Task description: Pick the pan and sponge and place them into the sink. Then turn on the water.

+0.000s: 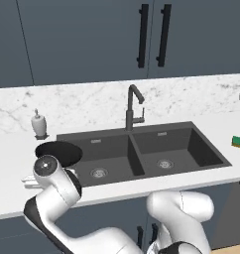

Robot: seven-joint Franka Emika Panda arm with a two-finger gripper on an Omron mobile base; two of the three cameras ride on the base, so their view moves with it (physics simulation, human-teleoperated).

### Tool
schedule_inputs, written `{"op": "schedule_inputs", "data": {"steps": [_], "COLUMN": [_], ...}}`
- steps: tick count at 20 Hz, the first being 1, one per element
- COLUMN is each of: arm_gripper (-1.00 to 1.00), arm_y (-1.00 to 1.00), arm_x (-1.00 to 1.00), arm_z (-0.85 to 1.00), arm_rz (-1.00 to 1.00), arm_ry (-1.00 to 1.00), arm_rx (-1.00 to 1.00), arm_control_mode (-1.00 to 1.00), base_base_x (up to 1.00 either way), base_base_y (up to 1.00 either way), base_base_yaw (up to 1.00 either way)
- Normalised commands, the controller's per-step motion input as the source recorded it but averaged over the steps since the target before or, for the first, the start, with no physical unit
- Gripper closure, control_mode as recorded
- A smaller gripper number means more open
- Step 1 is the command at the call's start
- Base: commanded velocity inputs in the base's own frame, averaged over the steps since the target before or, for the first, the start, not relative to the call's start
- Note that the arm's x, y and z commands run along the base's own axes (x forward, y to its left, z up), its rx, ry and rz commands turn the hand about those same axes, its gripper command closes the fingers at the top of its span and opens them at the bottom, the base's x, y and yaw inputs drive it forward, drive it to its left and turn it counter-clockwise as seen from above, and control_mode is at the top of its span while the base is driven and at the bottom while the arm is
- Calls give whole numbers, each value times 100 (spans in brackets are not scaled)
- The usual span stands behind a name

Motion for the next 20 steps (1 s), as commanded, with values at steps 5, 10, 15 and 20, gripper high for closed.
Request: {"op": "schedule_inputs", "data": {"steps": [5, 10, 15, 20], "arm_gripper": [100, 100, 100, 100], "arm_y": [-88, -74, -64, -30], "arm_x": [-7, 0, 0, 14], "arm_z": [71, 56, 31, 1], "arm_rz": [-10, -29, -41, -39], "arm_ry": [-6, 0, 0, 0], "arm_rx": [1, 11, 7, 0], "arm_control_mode": [-100, -100, -100, -100], "base_base_x": [0, 0, 0, 0], "base_base_y": [0, 0, 0, 0], "base_base_yaw": [0, 0, 0, 0]}}
